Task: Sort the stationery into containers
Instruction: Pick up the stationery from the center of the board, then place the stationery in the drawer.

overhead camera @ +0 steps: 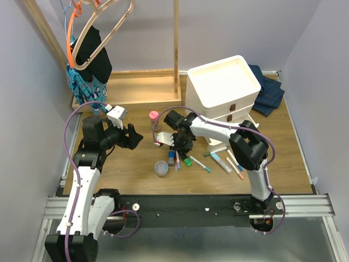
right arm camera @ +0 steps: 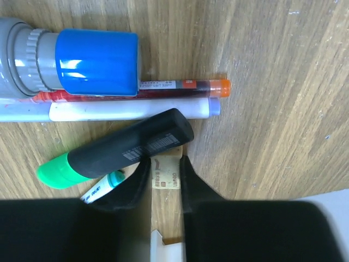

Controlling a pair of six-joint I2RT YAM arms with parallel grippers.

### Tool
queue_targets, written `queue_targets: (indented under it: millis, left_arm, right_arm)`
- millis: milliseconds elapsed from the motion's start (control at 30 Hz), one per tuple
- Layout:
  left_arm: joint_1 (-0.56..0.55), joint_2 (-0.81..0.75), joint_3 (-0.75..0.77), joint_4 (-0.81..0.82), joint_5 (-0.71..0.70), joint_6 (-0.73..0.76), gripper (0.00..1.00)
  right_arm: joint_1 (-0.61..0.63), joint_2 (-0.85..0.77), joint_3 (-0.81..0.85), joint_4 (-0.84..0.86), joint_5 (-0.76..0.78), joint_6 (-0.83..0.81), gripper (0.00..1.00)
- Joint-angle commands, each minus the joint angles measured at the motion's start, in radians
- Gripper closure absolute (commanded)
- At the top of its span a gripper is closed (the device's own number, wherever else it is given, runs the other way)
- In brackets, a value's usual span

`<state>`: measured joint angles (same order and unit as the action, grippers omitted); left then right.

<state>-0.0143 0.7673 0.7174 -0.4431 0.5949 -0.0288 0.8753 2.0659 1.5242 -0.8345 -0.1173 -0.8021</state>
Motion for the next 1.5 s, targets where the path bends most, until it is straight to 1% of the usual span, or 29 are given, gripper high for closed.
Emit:
queue_targets:
  millis: [0,33,233,267,367,500,633,733,967,1100,1267,1367,1400,1433,1467]
  left_arm:
    - [0.005,-0.019,-0.013,0.007,0.028,-0.008,0.18]
    - [0.005,-0.025,-0.015,0.009,0.031,-0.008,0.18]
    - [0.005,-0.042,-0.041,0.063,0.052,-0.008,0.18]
    - [0.005,-0.042,-0.044,0.070,0.057,-0.011,0.18]
    - [0.005,-0.046,-0.053,0.096,0.063,-0.022,0.18]
    - [0.005,-0.049,-0.059,0.116,0.082,-0.034,0.18]
    - [0.007,-0.046,-0.061,0.133,0.082,-0.036,0.18]
    - [0.005,-0.042,-0.059,0.148,0.080,-0.045,0.18]
    - [0.005,-0.042,-0.062,0.164,0.071,-0.076,0.19]
    - [0.005,-0.042,-0.056,0.153,0.063,-0.069,0.18]
    - [0.005,-0.030,-0.044,0.149,0.057,-0.057,0.18]
    - [0.005,-0.025,-0.035,0.145,0.055,-0.053,0.18]
    - [0.005,-0.025,-0.033,0.142,0.055,-0.052,0.19]
    - [0.007,-0.025,-0.029,0.138,0.057,-0.052,0.18]
    - [0.005,-0.025,-0.027,0.135,0.059,-0.051,0.18]
  right_arm:
    - [-0.004,0.001,0.011,-0.035,-0.024,0.012,0.83]
    - [-0.006,-0.051,0.013,-0.043,-0.021,0.015,0.84]
    - [-0.006,-0.245,0.019,-0.106,-0.004,0.035,0.85]
    - [-0.006,-0.304,0.010,-0.107,-0.004,0.044,0.85]
    - [-0.006,-0.378,-0.038,-0.109,0.022,0.053,0.85]
    - [-0.012,-0.470,-0.107,-0.133,0.108,0.023,0.85]
    - [-0.041,-0.518,-0.168,-0.155,0.183,-0.040,0.85]
    - [-0.082,-0.532,-0.188,-0.167,0.206,-0.091,0.85]
    - [-0.217,-0.515,-0.203,-0.135,0.229,-0.195,0.85]
    - [-0.266,-0.486,-0.217,-0.120,0.228,-0.241,0.85]
    - [-0.286,-0.460,-0.262,-0.106,0.229,-0.269,0.81]
    - [-0.291,-0.461,-0.297,-0.069,0.246,-0.273,0.78]
    - [-0.291,-0.463,-0.306,-0.040,0.257,-0.273,0.70]
    - [-0.291,-0.466,-0.318,-0.019,0.278,-0.267,0.66]
    - [-0.291,-0.469,-0.320,-0.008,0.283,-0.246,0.57]
